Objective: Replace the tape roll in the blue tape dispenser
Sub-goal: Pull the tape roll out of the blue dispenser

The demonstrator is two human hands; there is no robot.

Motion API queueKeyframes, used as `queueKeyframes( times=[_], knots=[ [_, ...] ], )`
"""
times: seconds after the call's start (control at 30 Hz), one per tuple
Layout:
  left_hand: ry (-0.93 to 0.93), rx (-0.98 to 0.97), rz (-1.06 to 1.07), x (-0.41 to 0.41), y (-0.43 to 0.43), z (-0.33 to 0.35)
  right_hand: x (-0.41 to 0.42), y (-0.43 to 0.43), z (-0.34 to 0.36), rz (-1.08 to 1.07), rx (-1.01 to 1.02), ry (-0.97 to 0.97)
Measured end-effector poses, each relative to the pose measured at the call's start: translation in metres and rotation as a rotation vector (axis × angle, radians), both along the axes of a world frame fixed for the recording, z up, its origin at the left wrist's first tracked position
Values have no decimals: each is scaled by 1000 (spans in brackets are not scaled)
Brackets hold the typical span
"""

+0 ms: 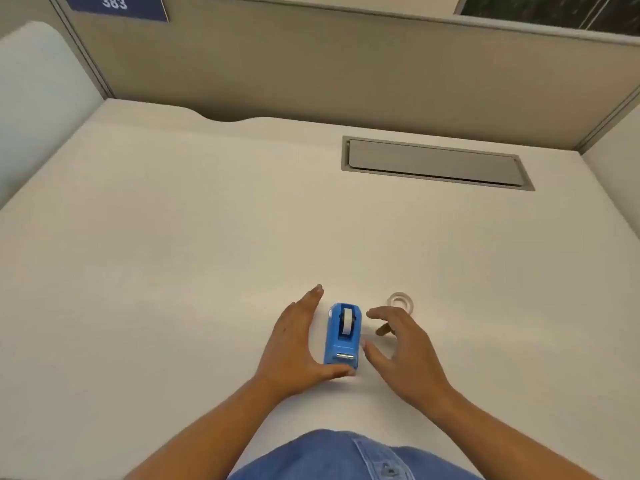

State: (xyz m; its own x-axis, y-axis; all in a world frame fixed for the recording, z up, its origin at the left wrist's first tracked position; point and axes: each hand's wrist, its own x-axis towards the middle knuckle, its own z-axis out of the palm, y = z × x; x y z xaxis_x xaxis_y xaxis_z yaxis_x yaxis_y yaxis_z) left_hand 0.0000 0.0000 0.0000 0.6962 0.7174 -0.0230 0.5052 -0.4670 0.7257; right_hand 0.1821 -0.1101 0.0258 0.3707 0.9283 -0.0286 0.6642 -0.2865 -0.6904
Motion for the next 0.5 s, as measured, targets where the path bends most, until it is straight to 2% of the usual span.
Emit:
queueKeyframes(
  times=[0.07, 0.17, 0.27, 0.5],
  knots=[
    [-57, -20, -3, 7, 2, 2, -1, 15, 13, 69, -24, 17],
    [-11, 73, -49, 10, 3, -7, 0, 34, 24, 164, -115, -12],
    [9, 120, -92, 8, 3, -12, -3, 44, 25, 196, -178, -15],
    [-42, 73, -65, 8, 4, -13, -5, 48, 21, 190, -214, -43]
  ],
)
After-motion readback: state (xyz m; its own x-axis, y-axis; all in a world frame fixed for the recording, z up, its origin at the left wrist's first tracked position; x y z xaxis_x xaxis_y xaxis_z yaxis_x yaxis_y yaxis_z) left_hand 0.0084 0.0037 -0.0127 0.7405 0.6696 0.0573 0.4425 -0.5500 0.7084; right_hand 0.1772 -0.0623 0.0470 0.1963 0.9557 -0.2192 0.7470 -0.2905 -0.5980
